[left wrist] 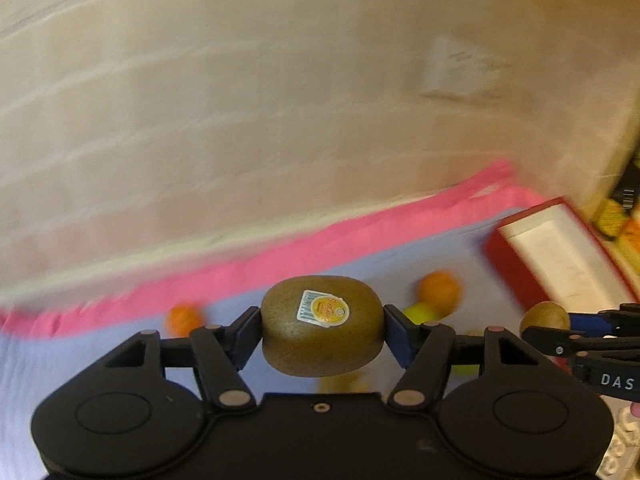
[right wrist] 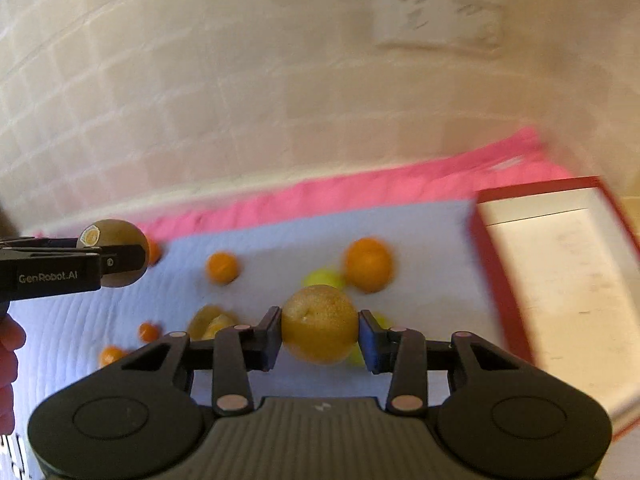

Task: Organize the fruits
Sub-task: 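Carry kiwi in left tool into the red box while right tool drops the pear there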

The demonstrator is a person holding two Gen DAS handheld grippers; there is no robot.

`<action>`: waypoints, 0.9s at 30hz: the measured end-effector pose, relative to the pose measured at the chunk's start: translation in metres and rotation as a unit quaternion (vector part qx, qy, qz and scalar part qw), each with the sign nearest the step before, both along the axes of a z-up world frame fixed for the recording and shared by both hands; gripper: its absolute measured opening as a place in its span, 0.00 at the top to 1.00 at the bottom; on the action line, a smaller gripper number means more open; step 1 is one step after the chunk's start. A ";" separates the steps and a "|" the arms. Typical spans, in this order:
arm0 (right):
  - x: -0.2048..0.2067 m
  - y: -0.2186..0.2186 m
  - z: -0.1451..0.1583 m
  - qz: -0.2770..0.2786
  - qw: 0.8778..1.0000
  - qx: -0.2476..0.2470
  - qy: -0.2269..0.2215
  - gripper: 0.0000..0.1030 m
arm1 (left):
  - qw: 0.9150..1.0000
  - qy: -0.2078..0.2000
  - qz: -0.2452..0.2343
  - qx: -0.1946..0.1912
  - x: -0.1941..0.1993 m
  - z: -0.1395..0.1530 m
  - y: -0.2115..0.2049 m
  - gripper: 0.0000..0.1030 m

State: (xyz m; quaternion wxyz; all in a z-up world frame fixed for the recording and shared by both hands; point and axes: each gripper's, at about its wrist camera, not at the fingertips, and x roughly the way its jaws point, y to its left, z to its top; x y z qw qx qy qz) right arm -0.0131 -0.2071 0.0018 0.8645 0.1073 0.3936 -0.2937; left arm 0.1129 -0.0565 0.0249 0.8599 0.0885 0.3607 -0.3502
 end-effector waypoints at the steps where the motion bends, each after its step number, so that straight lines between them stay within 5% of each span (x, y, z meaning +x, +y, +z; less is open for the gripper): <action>1: -0.011 -0.008 0.007 -0.013 1.000 -0.001 -0.007 0.59 | 1.000 -0.003 -0.020 -0.006 -0.004 0.007 -0.016 0.25; 6: -0.073 -0.059 0.027 -0.086 0.996 -0.017 -0.029 0.59 | 0.994 -0.009 -0.104 -0.030 -0.028 0.027 -0.101 0.25; 12: -0.131 -0.121 0.018 -0.160 0.987 0.002 -0.020 0.59 | 0.982 0.018 -0.185 -0.038 -0.049 0.020 -0.205 0.24; 20: -0.150 -0.163 -0.033 -0.176 0.982 0.059 0.017 0.59 | 0.973 0.082 -0.213 0.024 -0.048 -0.046 -0.306 0.24; 27: -0.149 -0.175 -0.060 -0.168 0.981 0.095 0.033 0.59 | 0.970 0.108 -0.209 0.067 -0.049 -0.080 -0.329 0.25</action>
